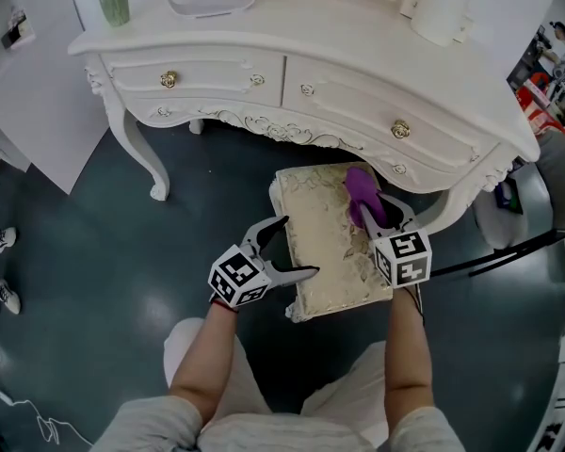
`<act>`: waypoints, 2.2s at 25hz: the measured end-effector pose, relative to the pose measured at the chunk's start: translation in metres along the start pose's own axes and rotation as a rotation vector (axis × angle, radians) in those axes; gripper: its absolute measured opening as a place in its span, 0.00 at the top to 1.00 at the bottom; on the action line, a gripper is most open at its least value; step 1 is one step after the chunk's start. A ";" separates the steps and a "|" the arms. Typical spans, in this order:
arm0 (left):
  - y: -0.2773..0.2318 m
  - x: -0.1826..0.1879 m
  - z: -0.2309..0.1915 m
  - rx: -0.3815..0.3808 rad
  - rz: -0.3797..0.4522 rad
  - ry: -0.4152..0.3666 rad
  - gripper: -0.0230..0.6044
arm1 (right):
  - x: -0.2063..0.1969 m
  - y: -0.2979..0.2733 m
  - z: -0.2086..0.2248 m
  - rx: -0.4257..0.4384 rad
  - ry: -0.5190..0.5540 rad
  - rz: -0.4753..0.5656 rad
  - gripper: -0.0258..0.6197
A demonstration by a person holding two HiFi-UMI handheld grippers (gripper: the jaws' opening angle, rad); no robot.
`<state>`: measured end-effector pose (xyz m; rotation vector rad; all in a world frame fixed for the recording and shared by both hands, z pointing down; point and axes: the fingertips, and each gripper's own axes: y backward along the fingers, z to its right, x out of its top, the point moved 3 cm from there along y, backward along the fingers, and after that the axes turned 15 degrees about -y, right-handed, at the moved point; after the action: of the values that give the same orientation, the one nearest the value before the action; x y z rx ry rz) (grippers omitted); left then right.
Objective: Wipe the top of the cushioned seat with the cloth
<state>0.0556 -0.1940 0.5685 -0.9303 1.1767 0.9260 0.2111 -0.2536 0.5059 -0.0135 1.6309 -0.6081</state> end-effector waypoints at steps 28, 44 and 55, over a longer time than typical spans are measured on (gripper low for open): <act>-0.004 -0.018 0.001 -0.083 -0.058 0.036 0.12 | -0.018 -0.061 0.036 -0.278 -0.001 -0.228 0.81; -0.003 -0.018 0.002 -0.095 -0.051 0.036 0.12 | -0.017 -0.068 0.011 -0.292 0.013 -0.257 0.81; -0.003 -0.018 0.002 -0.096 -0.052 0.034 0.12 | -0.012 -0.076 -0.014 -0.243 0.007 -0.260 0.81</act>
<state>0.0564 -0.1951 0.5865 -1.0531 1.1398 0.9348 0.1743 -0.3089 0.5467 -0.4073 1.7147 -0.6034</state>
